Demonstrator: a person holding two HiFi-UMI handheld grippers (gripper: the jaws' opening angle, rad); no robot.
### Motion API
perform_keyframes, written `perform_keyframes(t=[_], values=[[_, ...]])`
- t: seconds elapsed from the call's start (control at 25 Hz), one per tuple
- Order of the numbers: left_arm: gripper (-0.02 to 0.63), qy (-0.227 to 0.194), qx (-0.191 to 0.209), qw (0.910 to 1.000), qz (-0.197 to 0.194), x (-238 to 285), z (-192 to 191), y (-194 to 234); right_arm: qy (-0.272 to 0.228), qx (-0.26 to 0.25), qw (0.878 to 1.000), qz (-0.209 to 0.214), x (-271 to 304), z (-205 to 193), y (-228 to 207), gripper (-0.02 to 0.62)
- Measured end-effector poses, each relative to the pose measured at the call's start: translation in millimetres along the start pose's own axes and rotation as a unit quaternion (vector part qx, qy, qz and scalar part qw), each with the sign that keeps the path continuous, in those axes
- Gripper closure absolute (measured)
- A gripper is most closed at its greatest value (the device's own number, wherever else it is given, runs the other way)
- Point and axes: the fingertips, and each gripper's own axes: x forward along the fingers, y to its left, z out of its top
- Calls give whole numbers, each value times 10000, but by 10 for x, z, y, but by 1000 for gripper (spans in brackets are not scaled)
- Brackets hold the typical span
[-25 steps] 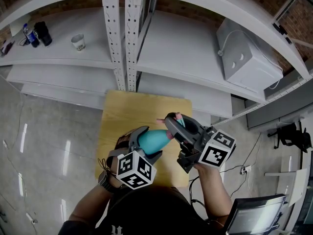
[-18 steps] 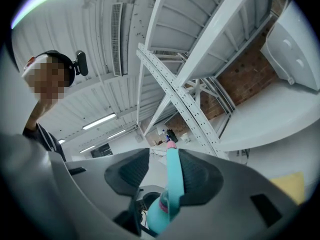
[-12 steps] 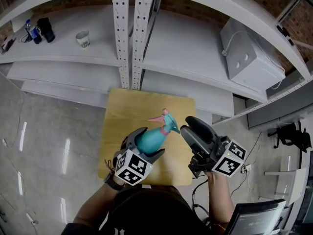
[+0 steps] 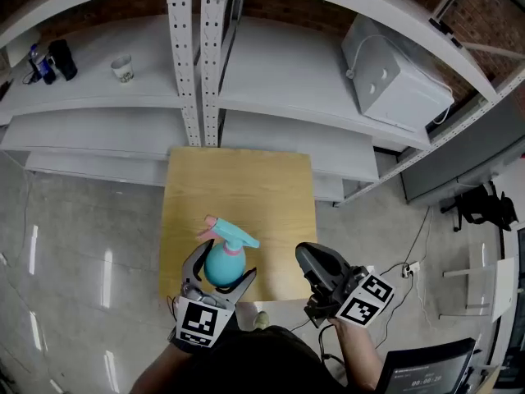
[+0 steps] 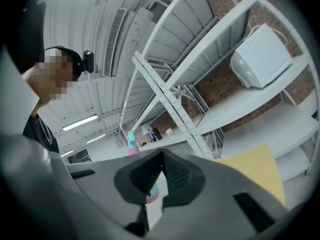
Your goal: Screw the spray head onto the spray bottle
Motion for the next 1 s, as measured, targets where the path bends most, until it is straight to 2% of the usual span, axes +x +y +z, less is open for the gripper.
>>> perform_keyframes(t=[0.12, 0.28, 0.56, 0.8, 1.0], values=[[186, -64, -3, 9998, 165, -282, -45, -405, -60, -91, 9999, 118, -409, -107, 188, 594], [186, -143, 107, 9993, 339, -653, -104, -1149, -118, -39, 9995, 284, -1143, -329, 438, 594], [186, -29, 201, 9990, 401, -1358, -70, -2330, 22, -107, 9986, 523, -2230, -704, 1043, 595], [186, -172, 310, 9988, 332, -1854, -51, -2741, 38, -351, 9978, 562, -2573, -991, 1512, 595], [186, -286, 322, 9987, 256, -2197, 11, -2842, 29, -631, 9972, 396, -2713, -1076, 1852, 595]])
